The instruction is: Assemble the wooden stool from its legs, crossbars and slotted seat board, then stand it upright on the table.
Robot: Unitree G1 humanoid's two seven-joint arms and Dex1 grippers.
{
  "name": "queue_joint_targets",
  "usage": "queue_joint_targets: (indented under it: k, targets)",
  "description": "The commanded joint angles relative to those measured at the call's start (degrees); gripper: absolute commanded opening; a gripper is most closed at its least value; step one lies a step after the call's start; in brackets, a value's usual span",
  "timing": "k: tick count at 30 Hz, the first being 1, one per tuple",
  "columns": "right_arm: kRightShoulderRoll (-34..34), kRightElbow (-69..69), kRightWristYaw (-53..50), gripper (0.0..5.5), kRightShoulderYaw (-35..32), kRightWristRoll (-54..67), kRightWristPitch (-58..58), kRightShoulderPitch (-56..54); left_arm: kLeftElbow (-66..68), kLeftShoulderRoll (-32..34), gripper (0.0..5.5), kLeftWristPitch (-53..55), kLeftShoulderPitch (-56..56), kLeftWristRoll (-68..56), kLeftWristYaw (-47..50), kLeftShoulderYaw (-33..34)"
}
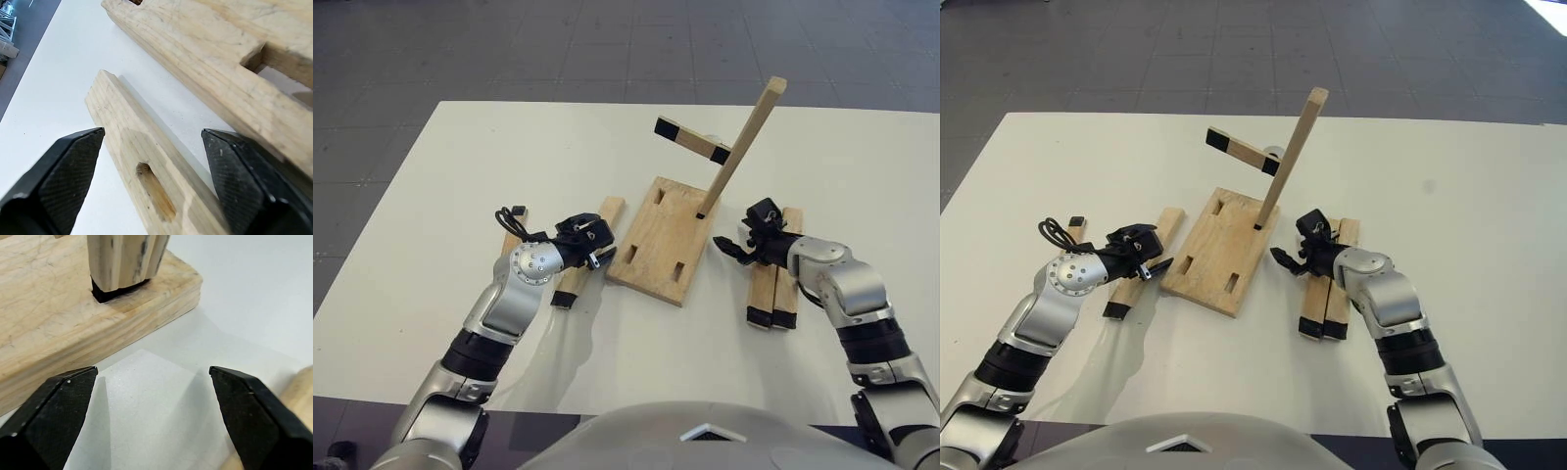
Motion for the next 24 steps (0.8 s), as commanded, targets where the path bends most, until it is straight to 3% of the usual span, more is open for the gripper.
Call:
queue_joint_targets:
  k: [1,9,13,20,24]
  targets:
    - [2.8,6.5,0.8,4.23,1.0,-2.3,-2.4,-4.1,0.4,-0.6,3.68,-0.2,0.4,0.0,-0.6,-1.2]
    - [8.0,22.1,1.1,4.23,-1.4,-5.2,-8.6,-13.8,-0.7,-4.4,3.68,0.4,-1.6,-0.7,-0.9,-3.1]
    - [7.9,21.7,0.5,4.23,-3.1,-6.1,-8.4,-15.0,-0.2,-4.3,3.68,0.1,-1.9,-0.1,-0.8,-2.8]
    - [7.6,-25.3,-10.9,4.23,-18.8,-2.6,7.7,5.3,-2.2,-3.7,3.68,0.8,-0.5,0.8,0.6,-1.8]
    - [8.9,-37.8,-16.4,4.23,-19.5,-7.1,7.8,22.1,-3.1,-4.0,3.68,1.2,0.2,0.7,1.1,-1.6]
